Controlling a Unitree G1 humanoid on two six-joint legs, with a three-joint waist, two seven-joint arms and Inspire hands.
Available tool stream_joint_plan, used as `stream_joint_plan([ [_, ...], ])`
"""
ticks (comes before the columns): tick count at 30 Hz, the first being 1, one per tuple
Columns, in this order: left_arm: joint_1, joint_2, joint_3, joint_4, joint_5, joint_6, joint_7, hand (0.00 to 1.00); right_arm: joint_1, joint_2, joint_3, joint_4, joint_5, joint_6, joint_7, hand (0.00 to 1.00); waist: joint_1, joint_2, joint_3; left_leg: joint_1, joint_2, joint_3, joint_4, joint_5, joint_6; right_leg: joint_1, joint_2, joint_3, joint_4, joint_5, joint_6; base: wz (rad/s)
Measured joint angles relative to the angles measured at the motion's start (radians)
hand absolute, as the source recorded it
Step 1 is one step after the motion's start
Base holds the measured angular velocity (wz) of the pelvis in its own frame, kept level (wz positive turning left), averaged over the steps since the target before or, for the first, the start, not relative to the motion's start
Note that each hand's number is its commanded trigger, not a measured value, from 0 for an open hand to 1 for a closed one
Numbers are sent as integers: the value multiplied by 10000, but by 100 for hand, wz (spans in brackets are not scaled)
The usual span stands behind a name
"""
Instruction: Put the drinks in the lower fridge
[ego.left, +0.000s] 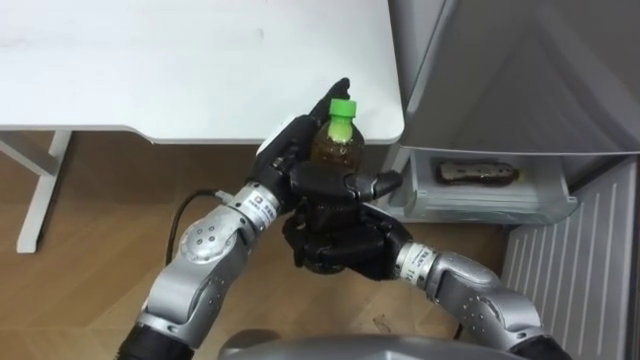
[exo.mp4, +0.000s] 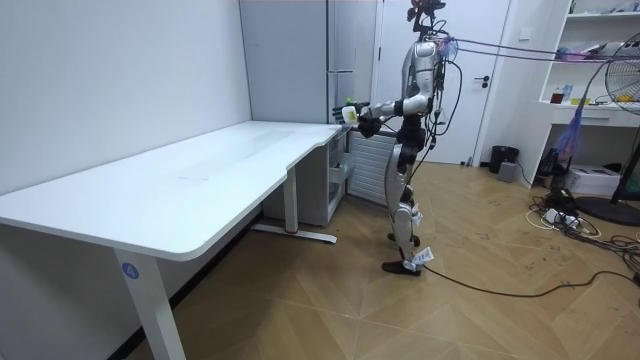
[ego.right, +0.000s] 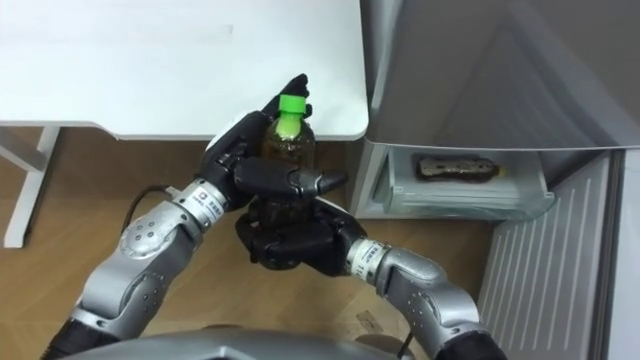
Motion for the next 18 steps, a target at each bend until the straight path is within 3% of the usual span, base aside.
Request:
stream_joint_plan([
  [5, 1, -13, 172, -545, 16, -1, 13, 0, 1, -4, -2, 1, 24, -120, 62, 100, -17, 187, -71, 27, 0, -15, 5, 1, 0, 34, 1, 1, -2, 0, 0, 0],
  [11, -52, -32, 340, -1290, 390, -59, 207, 0, 30, -12, 3, 37, 16, -117, 240, 100, -20, 228, -19, 278, -2, -52, -32, 2, 1, 268, 5, 12, -16, -4, 5, 0],
  [14, -96, -45, 811, -2000, 391, -70, 233, 0, 55, -57, -2, 37, -46, -112, 309, 100, -19, 190, -9, 280, -12, -94, -124, 3, 1, 193, 5, 30, 21, -3, 4, -3],
  [18, -114, -43, 1412, -2985, 401, -541, 525, 0, 220, -330, -6, 37, -120, -112, 344, 100, 35, 97, -27, 299, -15, -93, -121, 3, 1, 222, 14, 58, -12, -3, 4, -1],
])
